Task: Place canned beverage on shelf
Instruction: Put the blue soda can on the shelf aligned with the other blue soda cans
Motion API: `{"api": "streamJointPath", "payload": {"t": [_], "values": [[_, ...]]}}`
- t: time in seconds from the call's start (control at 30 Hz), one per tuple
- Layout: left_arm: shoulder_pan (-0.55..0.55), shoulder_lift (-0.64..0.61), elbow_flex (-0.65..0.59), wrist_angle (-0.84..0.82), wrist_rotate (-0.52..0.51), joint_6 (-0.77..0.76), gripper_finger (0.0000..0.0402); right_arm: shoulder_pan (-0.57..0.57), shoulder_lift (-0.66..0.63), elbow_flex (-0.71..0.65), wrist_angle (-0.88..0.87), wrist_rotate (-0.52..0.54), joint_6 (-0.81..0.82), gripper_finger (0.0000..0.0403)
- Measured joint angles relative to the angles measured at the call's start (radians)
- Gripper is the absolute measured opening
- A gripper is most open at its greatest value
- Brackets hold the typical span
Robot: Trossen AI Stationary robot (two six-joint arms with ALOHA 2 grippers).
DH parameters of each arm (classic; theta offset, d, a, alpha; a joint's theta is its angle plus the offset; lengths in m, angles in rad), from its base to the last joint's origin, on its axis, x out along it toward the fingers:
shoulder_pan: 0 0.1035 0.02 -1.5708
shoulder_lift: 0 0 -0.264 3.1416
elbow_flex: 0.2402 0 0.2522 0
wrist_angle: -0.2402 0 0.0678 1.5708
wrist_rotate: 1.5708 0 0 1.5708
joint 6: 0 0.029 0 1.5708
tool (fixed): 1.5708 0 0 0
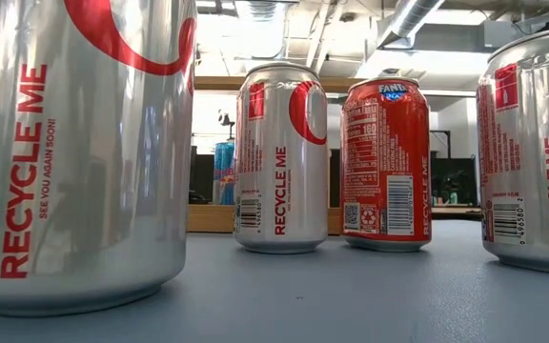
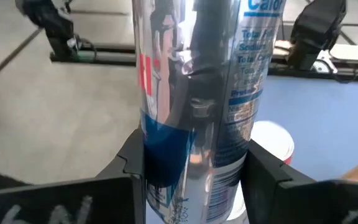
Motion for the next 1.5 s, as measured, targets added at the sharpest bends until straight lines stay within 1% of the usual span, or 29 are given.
{"api": "streamJointPath", "payload": {"t": [0.1, 0.3, 0.37, 0.47, 0.6, 0.67, 0.77, 0.9, 1.07, 1.23, 1.37, 1.5], "values": [[0.0, -0.004, 0.0, -0.01, -0.033, -0.075, 0.0286, 0.0, 0.001, 0.0, 0.0, 0.018, -0.004, 0.0152], [-0.001, -0.003, -0.002, -0.047, -0.172, -0.193, 0.0286, -0.004, -0.002, -0.013, -0.016, 0.073, -0.003, 0.0152], [0.003, -0.001, 0.001, -0.067, -0.192, -0.222, 0.0286, -0.007, -0.002, -0.023, -0.015, 0.081, 0.0, 0.0152], [-0.004, 0.003, 0.074, -0.176, -0.207, -0.279, 0.0286, -0.013, -0.002, -0.046, -0.008, 0.105, 0.008, 0.0152], [-0.02, 0.0, 0.18, -0.423, -0.292, -0.411, 0.0286, -0.032, -0.002, -0.062, -0.011, 0.132, 0.034, 0.0152], [-0.019, 0.003, 0.211, -0.523, -0.305, -0.469, 0.0286, -0.042, -0.003, -0.063, -0.009, 0.136, 0.034, 0.0153], [-0.016, 0.002, 0.234, -0.595, -0.301, -0.512, 0.0286, -0.061, -0.003, -0.064, -0.011, 0.137, 0.029, 0.0153], [0.007, 0.004, 0.235, -0.601, -0.204, -0.482, 0.0286, -0.092, -0.003, -0.064, -0.011, 0.156, 0.023, 0.0153], [0.03, 0.003, 0.235, -0.635, -0.209, -0.498, 0.0286, -0.15, -0.004, -0.064, -0.01, 0.175, 0.013, 0.0153], [0.067, 0.003, 0.234, -0.775, -0.194, -0.514, 0.0286, -0.209, -0.004, -0.064, -0.011, 0.19, -0.024, 0.0153], [0.118, 0.002, 0.234, -0.862, -0.162, -0.543, 0.0286, -0.24, -0.004, -0.064, -0.02, 0.178, -0.027, 0.0153], [0.158, 0.001, 0.234, -0.907, -0.132, -0.513, 0.0286, -0.259, -0.004, -0.064, -0.023, 0.153, -0.027, 0.0153]]}}
